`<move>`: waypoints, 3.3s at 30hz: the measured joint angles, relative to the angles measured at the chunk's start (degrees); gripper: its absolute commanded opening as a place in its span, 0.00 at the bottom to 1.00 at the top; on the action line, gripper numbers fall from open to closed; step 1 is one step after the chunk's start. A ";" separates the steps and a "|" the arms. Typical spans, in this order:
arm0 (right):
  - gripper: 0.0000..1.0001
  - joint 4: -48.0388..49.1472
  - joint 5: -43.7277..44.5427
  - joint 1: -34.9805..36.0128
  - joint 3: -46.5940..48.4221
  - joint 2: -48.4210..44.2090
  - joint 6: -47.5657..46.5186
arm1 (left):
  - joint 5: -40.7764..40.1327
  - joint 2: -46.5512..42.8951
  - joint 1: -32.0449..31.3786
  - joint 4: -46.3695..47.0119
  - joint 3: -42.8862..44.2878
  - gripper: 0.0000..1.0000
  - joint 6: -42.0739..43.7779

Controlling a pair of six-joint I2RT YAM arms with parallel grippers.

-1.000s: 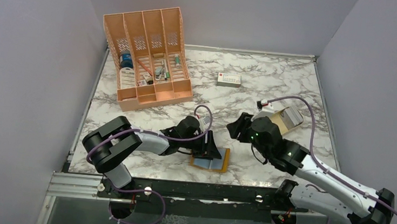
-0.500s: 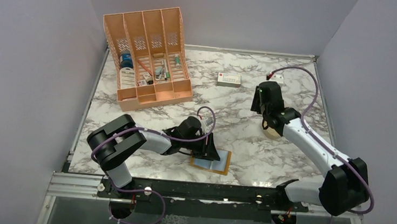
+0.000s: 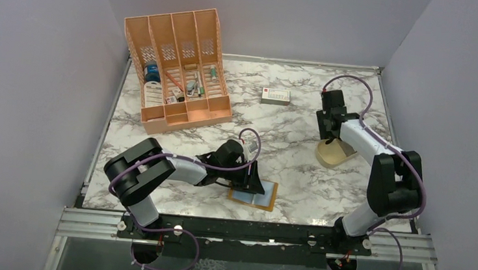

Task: Put the credit cards into the card holder
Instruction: Pick up the credit card from the storage box.

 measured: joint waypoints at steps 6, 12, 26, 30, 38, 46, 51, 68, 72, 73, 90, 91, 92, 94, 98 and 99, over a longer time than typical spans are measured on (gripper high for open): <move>0.52 -2.51 -0.07 -2.49 2.86 0.81 -4.33 | -0.04 -1.11 0.02 -2.38 0.31 0.47 1.25; 0.52 -3.06 -0.17 -2.71 3.28 0.81 -8.22 | -0.59 -2.36 0.02 -4.79 0.31 0.47 2.47; 0.51 -1.75 -0.15 -6.12 1.25 1.36 -16.11 | -3.54 -7.61 0.04 -10.95 0.74 0.51 4.55; 0.49 0.04 0.37 -6.32 0.02 2.60 -17.53 | -4.76 -8.83 0.04 -11.96 1.16 0.52 5.11; 0.38 3.74 3.41 -6.29 -1.97 3.76 -19.52 | -5.09 -8.83 0.04 -12.55 1.16 0.52 5.42; 0.23 7.23 6.14 -6.60 -2.64 3.80 -20.61 | -5.49 -8.83 0.04 -12.76 1.16 0.52 5.44; 0.22 7.67 6.45 -6.60 -2.64 3.80 -20.63 | -5.62 -8.83 0.04 -12.76 1.16 0.52 5.44; 0.17 7.69 7.26 -6.58 -2.64 3.48 -19.87 | -7.17 -9.01 0.44 -14.97 1.16 0.52 5.81; 0.17 7.67 7.28 -6.58 -2.64 3.34 -19.71 | -7.23 -9.01 0.48 -15.02 1.16 0.52 5.88; 0.17 7.67 7.30 -6.58 -2.64 3.30 -19.65 | -7.26 -9.01 0.48 -15.02 1.16 0.52 5.88; 0.10 7.89 8.39 -6.67 -2.62 3.15 -19.52 | -7.56 -9.68 0.55 -15.23 1.16 0.52 5.90; 0.09 7.89 8.39 -6.69 -2.62 3.15 -19.52 | -7.56 -9.68 0.55 -15.23 1.16 0.52 5.90; 0.09 7.87 8.39 -6.67 -2.62 3.15 -19.50 | -7.56 -9.68 0.55 -15.23 1.16 0.52 5.90; 0.09 7.89 8.39 -6.67 -2.62 3.15 -19.50 | -7.56 -9.68 0.55 -15.23 1.16 0.52 5.90; 0.12 7.89 8.39 -6.67 -2.62 3.08 -19.50 | -7.56 -9.68 0.55 -15.26 1.16 0.52 5.90; 0.13 7.89 8.41 -6.67 -2.62 3.04 -19.50 | -7.56 -9.68 0.55 -15.26 1.16 0.52 5.90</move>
